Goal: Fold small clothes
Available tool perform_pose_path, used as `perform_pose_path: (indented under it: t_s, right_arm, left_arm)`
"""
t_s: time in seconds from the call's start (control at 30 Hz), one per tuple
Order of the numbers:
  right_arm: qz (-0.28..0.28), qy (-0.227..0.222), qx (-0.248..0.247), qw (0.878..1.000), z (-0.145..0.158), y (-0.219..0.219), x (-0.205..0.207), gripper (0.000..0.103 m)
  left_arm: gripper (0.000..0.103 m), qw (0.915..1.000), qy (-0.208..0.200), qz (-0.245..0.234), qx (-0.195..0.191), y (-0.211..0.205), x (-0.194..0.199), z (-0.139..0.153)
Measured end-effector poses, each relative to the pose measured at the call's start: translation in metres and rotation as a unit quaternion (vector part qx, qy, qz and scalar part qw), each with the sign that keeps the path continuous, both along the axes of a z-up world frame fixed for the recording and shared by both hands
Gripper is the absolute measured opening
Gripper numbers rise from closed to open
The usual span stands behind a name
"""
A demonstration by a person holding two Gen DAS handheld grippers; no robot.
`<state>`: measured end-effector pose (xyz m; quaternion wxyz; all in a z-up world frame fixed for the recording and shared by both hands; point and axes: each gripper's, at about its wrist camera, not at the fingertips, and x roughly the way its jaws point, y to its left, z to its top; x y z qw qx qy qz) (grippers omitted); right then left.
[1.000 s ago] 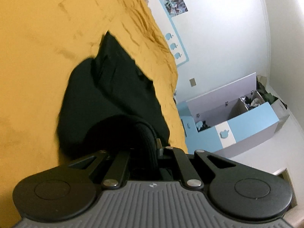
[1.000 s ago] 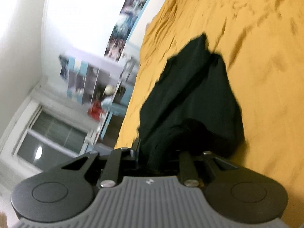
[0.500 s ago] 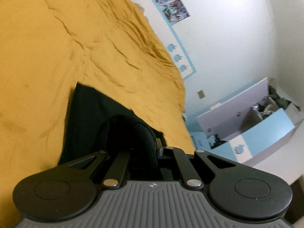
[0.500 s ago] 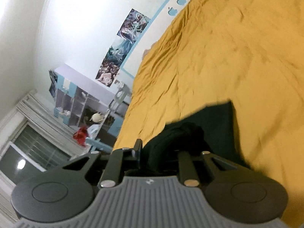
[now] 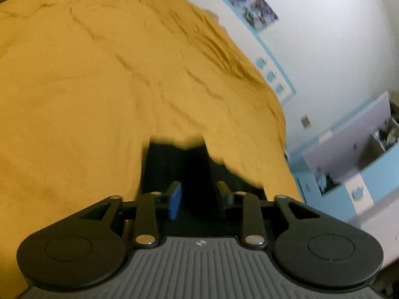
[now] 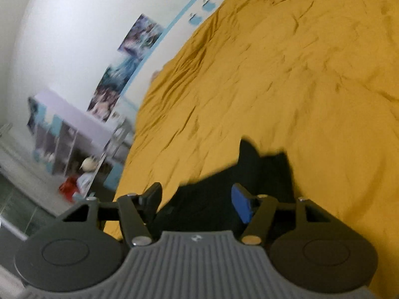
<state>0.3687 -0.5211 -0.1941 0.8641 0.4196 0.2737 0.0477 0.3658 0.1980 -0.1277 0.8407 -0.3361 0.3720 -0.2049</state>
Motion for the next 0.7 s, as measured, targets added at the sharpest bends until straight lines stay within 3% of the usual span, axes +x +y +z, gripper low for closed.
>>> perform_pose_path:
  t_s: [0.07,0.17,0.3,0.37,0.53,0.7]
  right_arm:
    - [0.018,0.015,0.014,1.0,0.005,0.008,-0.034,0.062]
    - [0.035,0.054,0.032,0.997,0.004,0.023,-0.092,0.067]
    - [0.019,0.127,0.097,0.987,-0.005,0.03,-0.152,0.067]
    - [0.011,0.145,0.118,0.982,-0.01,0.033,-0.176,0.068]
    - [-0.015,0.174,0.064,0.983,-0.035,0.037,-0.189,0.068]
    - [-0.046,0.155,0.118,0.98,-0.069,0.026,-0.177,0.067]
  left_arm:
    - [0.049,0.9997,0.022,-0.007,0.004,-0.002,-0.044,-0.005]
    - [0.052,0.9972,0.074,-0.01,0.002,-0.007,-0.097,-0.022]
    - [0.052,0.9913,0.131,0.007,-0.008,-0.005,-0.121,-0.053]
    - [0.052,0.9895,0.143,0.017,-0.013,-0.004,-0.117,-0.067]
    - [0.052,0.9885,0.137,0.061,-0.019,-0.006,-0.093,-0.089]
    - [0.052,0.9861,0.124,0.087,-0.069,-0.006,-0.083,-0.101]
